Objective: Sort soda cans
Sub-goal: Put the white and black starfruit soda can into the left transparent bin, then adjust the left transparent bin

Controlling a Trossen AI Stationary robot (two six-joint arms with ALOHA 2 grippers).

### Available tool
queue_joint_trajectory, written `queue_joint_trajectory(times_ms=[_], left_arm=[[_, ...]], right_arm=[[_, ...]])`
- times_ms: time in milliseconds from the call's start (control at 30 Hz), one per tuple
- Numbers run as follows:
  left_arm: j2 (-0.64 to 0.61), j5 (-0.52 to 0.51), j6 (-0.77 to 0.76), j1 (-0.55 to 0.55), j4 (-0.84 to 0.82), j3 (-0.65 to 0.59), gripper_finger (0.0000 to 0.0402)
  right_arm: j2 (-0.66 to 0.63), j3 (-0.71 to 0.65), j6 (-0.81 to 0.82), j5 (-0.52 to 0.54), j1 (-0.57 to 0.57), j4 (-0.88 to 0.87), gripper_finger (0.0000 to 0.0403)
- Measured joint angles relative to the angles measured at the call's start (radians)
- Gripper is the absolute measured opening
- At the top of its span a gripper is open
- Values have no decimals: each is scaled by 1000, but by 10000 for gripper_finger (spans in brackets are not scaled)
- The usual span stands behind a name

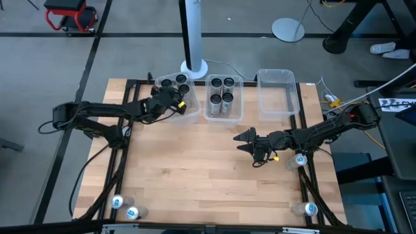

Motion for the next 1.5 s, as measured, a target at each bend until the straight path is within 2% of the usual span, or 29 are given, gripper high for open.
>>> queue_joint_trajectory(times_ms=[267,367,533,600,767,900,1067,1133,1200,1267,1400,1500], left_arm=[[-194,2,85,-44,-136,70,292],[-256,106,126,-81,-149,70,292],[-305,360,164,-189,-149,70,292],[-305,400,173,-249,-150,70,292],[-270,401,168,-401,-148,70,292],[-216,362,140,-478,-146,69,292],[-132,247,30,-499,-195,63,292],[-115,159,-17,-494,-230,63,292],[-112,17,-90,-484,-277,64,292],[-113,-77,-98,-467,-305,65,292],[-98,-88,-34,-405,-304,58,292],[-79,-20,-62,-332,-315,47,292]], right_arm=[[0,0,0,0,0,-17,395],[0,0,0,0,0,-17,395],[0,0,-3,0,0,-23,395],[0,0,-3,0,0,-22,395],[0,0,-4,0,0,-12,395],[0,1,-4,0,0,-12,395],[0,1,-3,0,0,-12,395],[0,1,-3,6,0,-13,395],[0,1,-3,29,0,-12,395],[0,1,-3,37,0,-12,395],[0,1,-4,37,0,-6,395],[0,1,-4,37,0,-5,395]])
